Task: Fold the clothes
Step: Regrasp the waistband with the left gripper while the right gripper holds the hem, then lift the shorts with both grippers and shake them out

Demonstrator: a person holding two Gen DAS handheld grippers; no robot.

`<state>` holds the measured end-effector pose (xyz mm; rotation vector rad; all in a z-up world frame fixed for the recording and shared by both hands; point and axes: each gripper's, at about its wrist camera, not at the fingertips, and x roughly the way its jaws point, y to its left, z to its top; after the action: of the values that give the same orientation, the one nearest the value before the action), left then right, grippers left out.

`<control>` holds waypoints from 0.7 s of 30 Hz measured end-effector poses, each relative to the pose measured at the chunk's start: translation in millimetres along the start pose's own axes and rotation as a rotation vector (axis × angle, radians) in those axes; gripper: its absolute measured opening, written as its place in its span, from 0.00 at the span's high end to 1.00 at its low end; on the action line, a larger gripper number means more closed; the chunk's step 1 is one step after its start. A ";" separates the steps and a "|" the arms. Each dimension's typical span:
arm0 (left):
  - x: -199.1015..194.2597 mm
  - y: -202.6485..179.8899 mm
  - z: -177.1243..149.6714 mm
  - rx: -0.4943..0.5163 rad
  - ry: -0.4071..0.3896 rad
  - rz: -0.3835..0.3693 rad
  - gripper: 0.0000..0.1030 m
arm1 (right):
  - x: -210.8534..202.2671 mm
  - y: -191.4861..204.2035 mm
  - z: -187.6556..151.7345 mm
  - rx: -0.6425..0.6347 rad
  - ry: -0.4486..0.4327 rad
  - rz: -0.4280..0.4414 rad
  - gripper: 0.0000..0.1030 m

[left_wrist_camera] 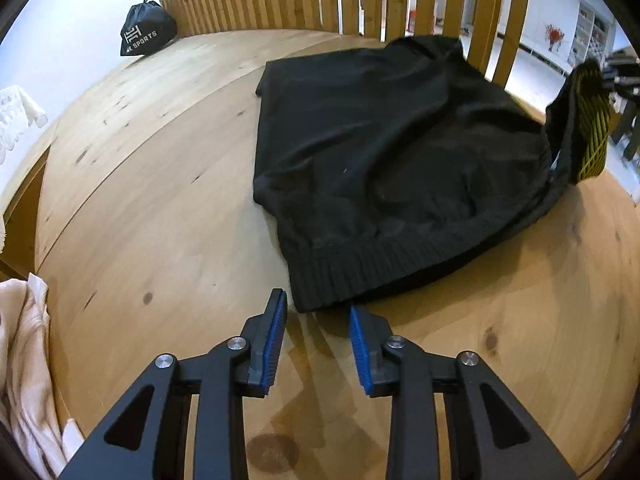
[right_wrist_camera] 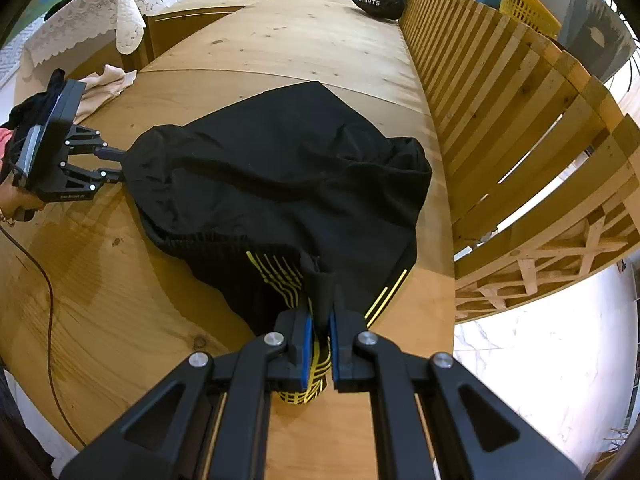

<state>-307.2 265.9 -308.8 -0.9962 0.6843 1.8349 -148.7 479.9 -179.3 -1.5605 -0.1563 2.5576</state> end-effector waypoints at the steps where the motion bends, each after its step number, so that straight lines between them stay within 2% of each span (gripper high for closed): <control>1: -3.1 -1.1 0.3 0.000 -0.011 -0.001 0.70 | 0.1 0.1 -0.1 0.000 0.000 0.000 0.94; 6: -9.5 -1.2 1.0 -0.012 -0.045 0.008 0.70 | 0.7 0.3 -0.4 0.001 0.002 -0.001 0.94; 12: 6.2 3.2 4.6 -0.056 -0.026 -0.054 0.72 | 1.9 5.2 -2.2 -0.019 0.003 -0.007 0.94; 15: 3.8 3.4 8.7 -0.066 -0.034 -0.060 0.74 | 3.7 4.5 -2.9 -0.025 0.011 -0.013 0.94; 18: -3.7 10.8 11.3 -0.106 -0.049 -0.033 0.73 | 5.7 2.0 -3.3 -0.020 0.019 -0.024 0.94; 21: -12.8 21.0 15.8 -0.176 -0.065 -0.087 0.73 | 8.0 -1.5 -5.6 0.002 0.033 -0.024 0.94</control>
<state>-328.2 263.3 -288.7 -1.0577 0.4388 1.8662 -147.2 482.8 -188.6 -1.5898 -0.1679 2.5119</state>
